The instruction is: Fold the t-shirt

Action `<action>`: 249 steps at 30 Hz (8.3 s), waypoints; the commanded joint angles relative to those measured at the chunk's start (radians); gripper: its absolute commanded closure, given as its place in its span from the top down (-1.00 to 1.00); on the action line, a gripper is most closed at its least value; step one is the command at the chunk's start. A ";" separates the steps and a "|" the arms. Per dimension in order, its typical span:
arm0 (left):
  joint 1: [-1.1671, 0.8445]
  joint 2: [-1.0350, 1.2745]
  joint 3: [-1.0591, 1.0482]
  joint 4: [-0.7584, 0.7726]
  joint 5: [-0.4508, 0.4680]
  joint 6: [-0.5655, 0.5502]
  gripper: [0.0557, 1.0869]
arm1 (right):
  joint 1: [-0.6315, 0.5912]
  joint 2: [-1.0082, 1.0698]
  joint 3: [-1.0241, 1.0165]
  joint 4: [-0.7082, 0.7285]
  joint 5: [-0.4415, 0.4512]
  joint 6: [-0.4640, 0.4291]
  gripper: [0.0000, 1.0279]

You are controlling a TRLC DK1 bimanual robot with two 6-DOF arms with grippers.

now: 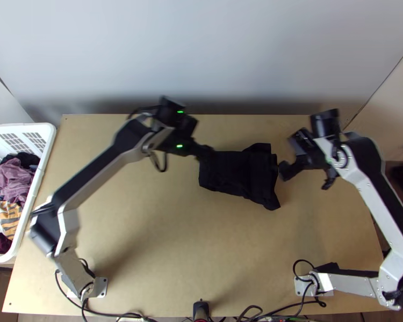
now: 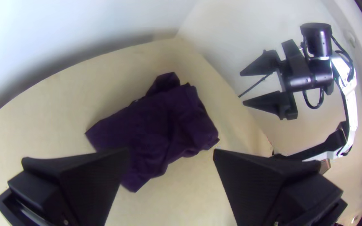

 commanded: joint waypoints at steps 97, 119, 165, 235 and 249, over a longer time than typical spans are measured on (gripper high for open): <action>0.425 -0.568 -0.536 -0.190 -0.014 0.149 0.88 | -0.501 0.901 0.536 0.163 -0.062 -0.244 0.91; 0.455 -0.827 -0.594 -0.040 -0.304 0.149 0.89 | -0.241 0.180 0.286 0.093 -0.065 -0.064 0.91; 0.652 -1.819 -1.660 0.515 -0.526 0.235 0.89 | -0.012 -0.931 -1.262 1.033 0.184 -0.207 0.90; 0.636 -1.829 -1.783 0.578 -0.443 0.286 0.89 | -0.162 -1.400 -1.377 1.054 -0.223 0.402 0.90; 0.636 -1.829 -1.784 0.578 -0.443 0.284 0.89 | -0.168 -1.400 -1.380 0.922 -0.217 0.395 0.90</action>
